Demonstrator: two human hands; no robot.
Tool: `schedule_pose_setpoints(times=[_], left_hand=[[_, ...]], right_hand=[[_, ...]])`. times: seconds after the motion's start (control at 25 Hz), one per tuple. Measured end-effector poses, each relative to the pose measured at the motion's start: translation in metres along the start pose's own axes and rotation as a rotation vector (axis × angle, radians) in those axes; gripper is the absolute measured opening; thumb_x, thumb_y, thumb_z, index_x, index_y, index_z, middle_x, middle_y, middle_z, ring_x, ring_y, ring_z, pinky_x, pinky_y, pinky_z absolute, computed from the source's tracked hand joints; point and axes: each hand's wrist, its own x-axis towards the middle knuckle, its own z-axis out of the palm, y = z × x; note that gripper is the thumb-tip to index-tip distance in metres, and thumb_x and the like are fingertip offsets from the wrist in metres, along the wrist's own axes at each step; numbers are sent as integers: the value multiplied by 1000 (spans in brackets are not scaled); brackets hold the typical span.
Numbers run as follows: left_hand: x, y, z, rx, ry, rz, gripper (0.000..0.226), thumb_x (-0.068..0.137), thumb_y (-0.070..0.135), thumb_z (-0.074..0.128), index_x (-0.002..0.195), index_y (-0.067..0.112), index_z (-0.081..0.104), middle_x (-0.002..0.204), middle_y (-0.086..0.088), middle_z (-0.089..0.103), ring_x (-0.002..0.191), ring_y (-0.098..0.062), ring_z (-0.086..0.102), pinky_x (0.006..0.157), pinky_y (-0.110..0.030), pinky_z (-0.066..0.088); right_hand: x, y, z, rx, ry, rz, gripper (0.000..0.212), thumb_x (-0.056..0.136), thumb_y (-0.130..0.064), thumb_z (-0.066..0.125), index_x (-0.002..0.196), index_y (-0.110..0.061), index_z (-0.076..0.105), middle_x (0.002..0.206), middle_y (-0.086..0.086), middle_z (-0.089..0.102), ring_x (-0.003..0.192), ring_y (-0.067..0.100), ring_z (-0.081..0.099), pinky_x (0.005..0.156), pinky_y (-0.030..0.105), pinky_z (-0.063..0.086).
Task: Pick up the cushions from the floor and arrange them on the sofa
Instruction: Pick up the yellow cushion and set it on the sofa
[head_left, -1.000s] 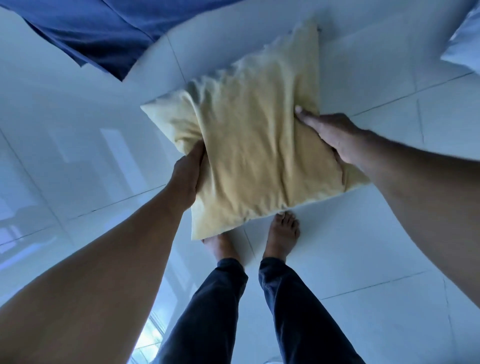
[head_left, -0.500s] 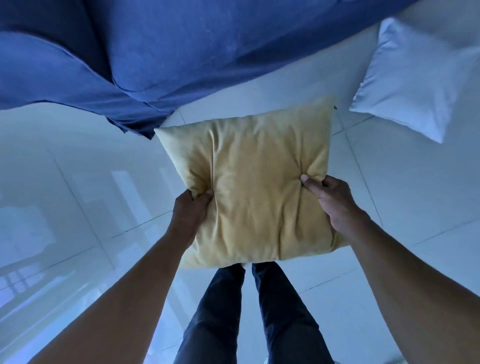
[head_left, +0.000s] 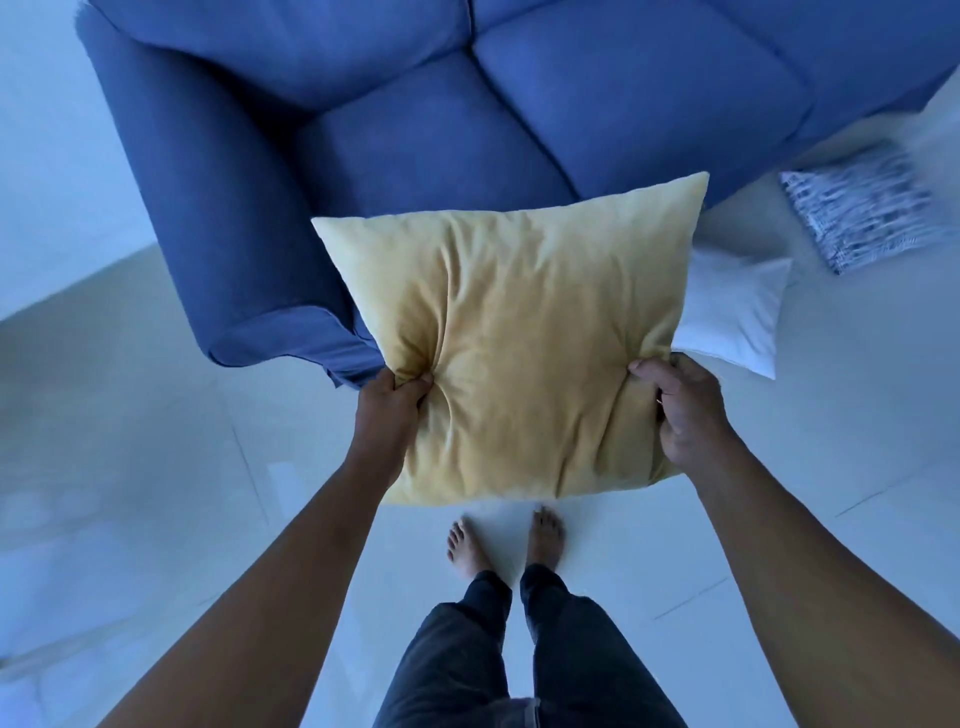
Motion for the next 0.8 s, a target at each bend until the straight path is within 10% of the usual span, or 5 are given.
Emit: schedule_pose_setpoints(times=[0.2, 0.44, 0.8], left_hand=[[-47, 56, -33, -50, 11, 116, 18, 97, 10, 68, 112, 4, 74, 113, -13, 80, 106, -29, 74, 80, -32, 55], [-61, 95, -50, -174, 19, 217, 14, 95, 1, 67, 103, 8, 76, 113, -16, 80, 109, -33, 74, 94, -42, 59], [17, 155, -56, -235, 50, 228, 19, 91, -4, 68, 105, 5, 76, 111, -18, 80, 103, -32, 75, 88, -40, 60]], right_hand=[[-50, -79, 19, 163, -194, -90, 68, 80, -59, 81, 133, -19, 68, 126, -2, 78, 119, 19, 72, 100, 42, 54], [-71, -147, 39, 146, -346, -243, 38, 93, -45, 75, 122, -21, 75, 123, -6, 79, 107, 8, 77, 98, 39, 56], [5, -201, 119, 109, -439, -381, 87, 64, -62, 92, 133, -14, 70, 135, -1, 74, 131, 20, 65, 119, 47, 43]])
